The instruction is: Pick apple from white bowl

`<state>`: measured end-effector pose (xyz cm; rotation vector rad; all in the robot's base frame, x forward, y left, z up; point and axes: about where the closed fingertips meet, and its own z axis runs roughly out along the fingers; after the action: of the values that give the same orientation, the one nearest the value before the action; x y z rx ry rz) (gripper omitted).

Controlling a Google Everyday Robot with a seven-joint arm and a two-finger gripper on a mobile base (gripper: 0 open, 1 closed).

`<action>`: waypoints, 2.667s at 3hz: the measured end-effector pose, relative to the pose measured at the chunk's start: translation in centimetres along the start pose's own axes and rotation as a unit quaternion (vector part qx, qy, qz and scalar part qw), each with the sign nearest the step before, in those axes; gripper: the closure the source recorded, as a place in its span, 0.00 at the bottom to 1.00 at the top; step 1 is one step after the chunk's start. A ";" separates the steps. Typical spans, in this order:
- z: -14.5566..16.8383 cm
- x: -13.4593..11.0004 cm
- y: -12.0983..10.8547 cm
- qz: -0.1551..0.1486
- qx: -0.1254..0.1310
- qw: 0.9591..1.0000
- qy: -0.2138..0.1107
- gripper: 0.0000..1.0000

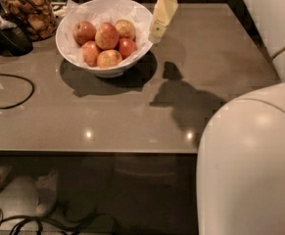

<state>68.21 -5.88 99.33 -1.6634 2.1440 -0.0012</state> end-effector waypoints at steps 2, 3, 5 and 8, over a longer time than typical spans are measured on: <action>1.9 -4.4 -1.1 -0.004 0.002 1.000 -0.020 0.00; 2.4 -5.7 -1.4 -0.009 0.003 1.000 -0.021 0.00; 2.5 -7.5 -1.3 -0.014 0.004 1.000 -0.023 0.04; 2.4 -12.4 1.4 -0.011 -0.030 0.998 -0.045 0.08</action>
Offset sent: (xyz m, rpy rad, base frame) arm 0.0315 0.0590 0.0092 0.0150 0.0107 0.0352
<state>70.05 6.56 100.86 -1.6870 2.0782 0.1316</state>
